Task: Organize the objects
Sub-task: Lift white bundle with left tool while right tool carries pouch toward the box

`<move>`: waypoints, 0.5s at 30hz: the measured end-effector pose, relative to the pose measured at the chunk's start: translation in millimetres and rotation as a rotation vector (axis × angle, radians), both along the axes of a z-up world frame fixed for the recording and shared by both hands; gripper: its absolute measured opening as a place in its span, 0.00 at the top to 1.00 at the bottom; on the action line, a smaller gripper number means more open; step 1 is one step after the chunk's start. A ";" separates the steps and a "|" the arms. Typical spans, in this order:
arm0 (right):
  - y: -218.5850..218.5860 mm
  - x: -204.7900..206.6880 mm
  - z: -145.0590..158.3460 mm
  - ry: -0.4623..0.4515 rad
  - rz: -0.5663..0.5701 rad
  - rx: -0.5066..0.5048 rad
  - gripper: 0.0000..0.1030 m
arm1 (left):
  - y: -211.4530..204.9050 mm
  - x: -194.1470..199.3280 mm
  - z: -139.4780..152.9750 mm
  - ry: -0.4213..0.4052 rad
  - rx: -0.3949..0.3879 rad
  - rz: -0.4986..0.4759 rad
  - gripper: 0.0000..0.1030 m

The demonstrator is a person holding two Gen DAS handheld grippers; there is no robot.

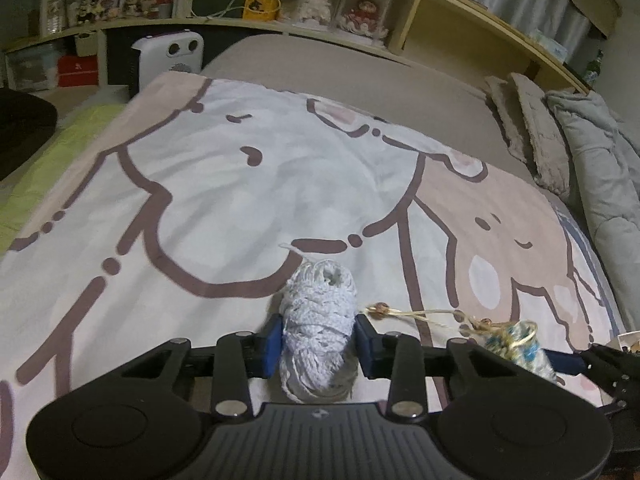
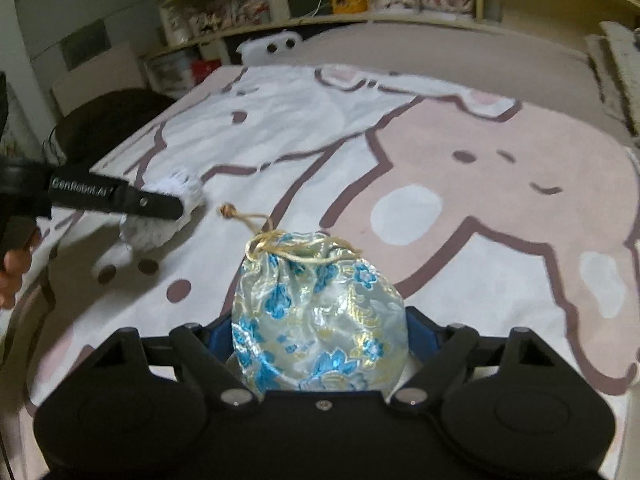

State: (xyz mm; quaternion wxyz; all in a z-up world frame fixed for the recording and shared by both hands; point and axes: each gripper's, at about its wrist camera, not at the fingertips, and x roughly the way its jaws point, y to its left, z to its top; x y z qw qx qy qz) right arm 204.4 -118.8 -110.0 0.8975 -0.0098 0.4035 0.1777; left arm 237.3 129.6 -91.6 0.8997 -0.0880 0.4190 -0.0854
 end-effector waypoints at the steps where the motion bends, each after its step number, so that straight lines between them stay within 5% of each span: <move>1: -1.2 -3.1 4.1 -0.011 -0.005 -0.003 0.18 | 0.2 -3.8 2.6 -0.002 0.004 0.001 0.63; 15: -27.2 -58.7 81.2 -0.127 -0.112 -0.047 0.18 | -21.5 -67.7 59.1 -0.077 0.014 0.006 0.63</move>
